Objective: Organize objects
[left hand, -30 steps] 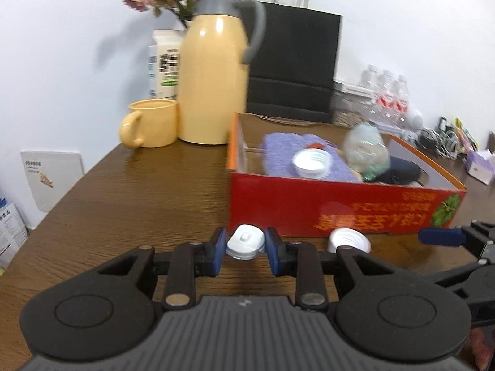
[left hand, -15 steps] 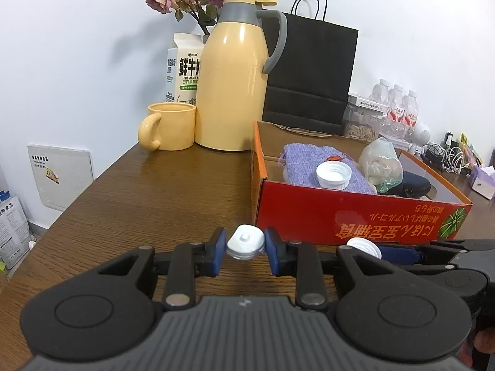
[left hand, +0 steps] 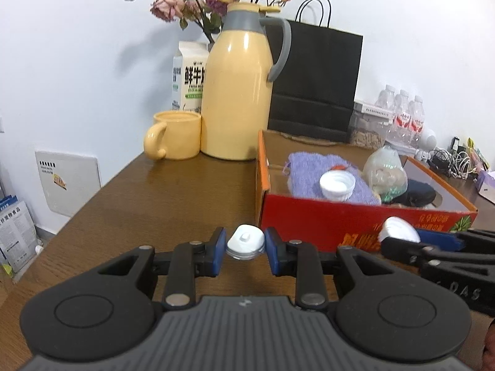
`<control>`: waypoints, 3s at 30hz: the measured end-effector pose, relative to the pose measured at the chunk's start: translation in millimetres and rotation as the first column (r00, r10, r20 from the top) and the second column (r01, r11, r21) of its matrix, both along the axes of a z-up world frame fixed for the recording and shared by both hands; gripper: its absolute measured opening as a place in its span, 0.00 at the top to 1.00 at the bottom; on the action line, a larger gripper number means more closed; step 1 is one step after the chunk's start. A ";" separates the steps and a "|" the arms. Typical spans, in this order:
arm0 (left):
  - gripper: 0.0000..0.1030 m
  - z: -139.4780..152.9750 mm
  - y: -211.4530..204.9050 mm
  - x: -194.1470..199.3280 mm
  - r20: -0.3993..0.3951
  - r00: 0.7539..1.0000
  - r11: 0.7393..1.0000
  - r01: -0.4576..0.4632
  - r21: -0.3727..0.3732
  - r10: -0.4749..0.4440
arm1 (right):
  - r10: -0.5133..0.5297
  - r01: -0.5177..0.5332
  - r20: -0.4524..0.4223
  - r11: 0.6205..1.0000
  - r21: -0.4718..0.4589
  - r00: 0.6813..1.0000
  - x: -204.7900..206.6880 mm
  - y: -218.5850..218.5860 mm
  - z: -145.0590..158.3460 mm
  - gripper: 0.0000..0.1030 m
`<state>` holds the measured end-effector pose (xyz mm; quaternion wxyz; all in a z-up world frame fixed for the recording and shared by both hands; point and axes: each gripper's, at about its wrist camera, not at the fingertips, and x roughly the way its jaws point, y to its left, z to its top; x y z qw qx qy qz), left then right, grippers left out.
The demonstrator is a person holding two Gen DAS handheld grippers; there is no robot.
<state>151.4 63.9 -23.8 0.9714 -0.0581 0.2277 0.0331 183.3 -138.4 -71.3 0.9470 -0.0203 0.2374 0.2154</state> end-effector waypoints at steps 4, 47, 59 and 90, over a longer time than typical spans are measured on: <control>0.72 15.6 -13.3 8.7 0.021 1.000 1.000 0.022 -0.002 -0.022 | -0.032 0.031 0.045 0.999 0.012 0.998 6.1 -17.2 15.2 0.62; 0.00 34.2 -73.0 133.3 0.086 0.996 0.999 -0.020 0.042 0.016 | -0.233 0.229 0.110 0.972 0.044 0.966 120.0 -99.2 18.1 0.00; 0.00 46.9 -71.5 102.4 0.130 0.991 0.998 -0.023 0.056 0.015 | -0.215 0.211 0.112 0.976 0.048 0.970 102.2 -98.2 30.1 0.00; 0.00 27.0 -61.4 -73.0 -0.063 0.995 0.995 0.077 0.062 -0.073 | -0.145 0.145 -0.036 0.989 0.000 0.989 -67.2 -98.4 33.2 0.00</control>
